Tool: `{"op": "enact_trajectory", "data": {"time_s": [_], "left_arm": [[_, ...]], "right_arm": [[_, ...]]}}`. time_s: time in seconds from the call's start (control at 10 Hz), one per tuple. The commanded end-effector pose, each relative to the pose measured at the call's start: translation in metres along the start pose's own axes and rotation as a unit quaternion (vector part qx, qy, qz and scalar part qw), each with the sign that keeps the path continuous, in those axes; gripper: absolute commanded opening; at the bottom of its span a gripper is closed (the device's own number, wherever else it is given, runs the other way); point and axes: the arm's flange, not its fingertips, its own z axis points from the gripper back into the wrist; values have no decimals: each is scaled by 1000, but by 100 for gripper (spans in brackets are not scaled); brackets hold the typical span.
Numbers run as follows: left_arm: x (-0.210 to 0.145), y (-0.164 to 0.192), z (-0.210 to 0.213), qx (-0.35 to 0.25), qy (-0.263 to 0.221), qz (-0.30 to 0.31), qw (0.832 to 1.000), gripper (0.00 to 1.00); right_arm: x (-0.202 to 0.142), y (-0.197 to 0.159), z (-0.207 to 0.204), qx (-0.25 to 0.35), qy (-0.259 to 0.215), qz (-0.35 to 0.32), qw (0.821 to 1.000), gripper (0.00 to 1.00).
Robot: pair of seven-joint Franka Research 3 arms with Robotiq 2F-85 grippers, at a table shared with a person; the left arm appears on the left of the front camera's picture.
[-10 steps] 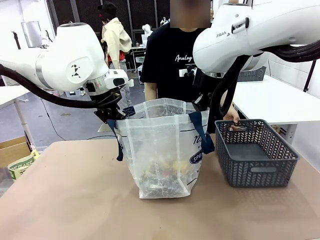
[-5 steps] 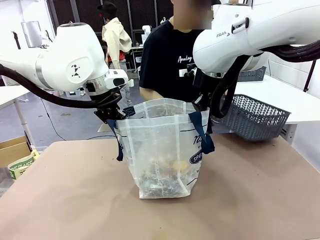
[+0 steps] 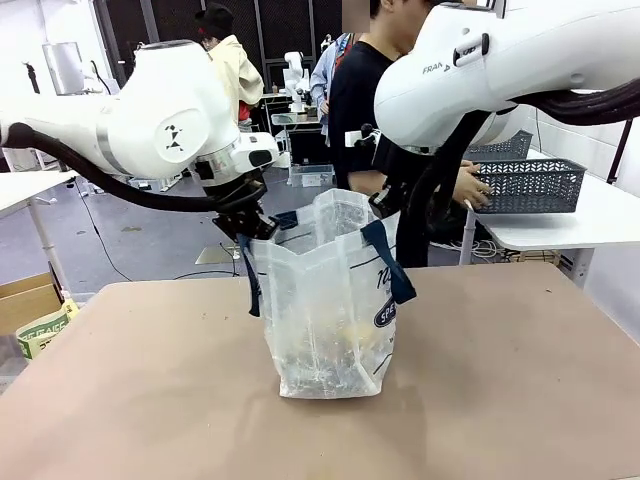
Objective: Transfer purchased items from the store into the shopping bag.
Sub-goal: Move the Reusable shopping bag to the right side of the table.
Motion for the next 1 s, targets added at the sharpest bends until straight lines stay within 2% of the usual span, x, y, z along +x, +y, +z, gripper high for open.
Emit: {"op": "enact_trajectory", "data": {"time_s": [0.0, 0.2, 0.3, 0.4, 0.6, 0.7, 0.8, 0.9], "left_arm": [[8, -5, -7, -27, -15, 0, 1000, 0], [10, -12, -8, -40, -18, -13, 999, 0], [8, -9, -6, -43, -12, -20, 999, 0], [9, -13, -5, -23, -9, -1, 1000, 0], [9, -14, -6, -27, -8, -4, 1000, 0], [9, -15, -3, -20, -28, 34, 999, 0], [8, -17, 2, -26, -41, 79, 996, 0], [5, -21, 7, -33, -65, 94, 993, 0]], "right_arm": [[-2, -1, -1, 45, -37, -21, 998, 0], [3, -4, 0, 94, -57, -70, 991, 0], [2, -7, 1, 95, -51, -71, 992, 0], [3, 3, -1, 66, -29, -55, 996, 0], [1, 0, -3, 81, -32, -72, 994, 0], [8, -5, -5, 120, -41, -112, 986, 0], [14, -5, -5, 135, -56, -121, 982, 0], [18, -5, -4, 141, -63, -134, 979, 0]]}}
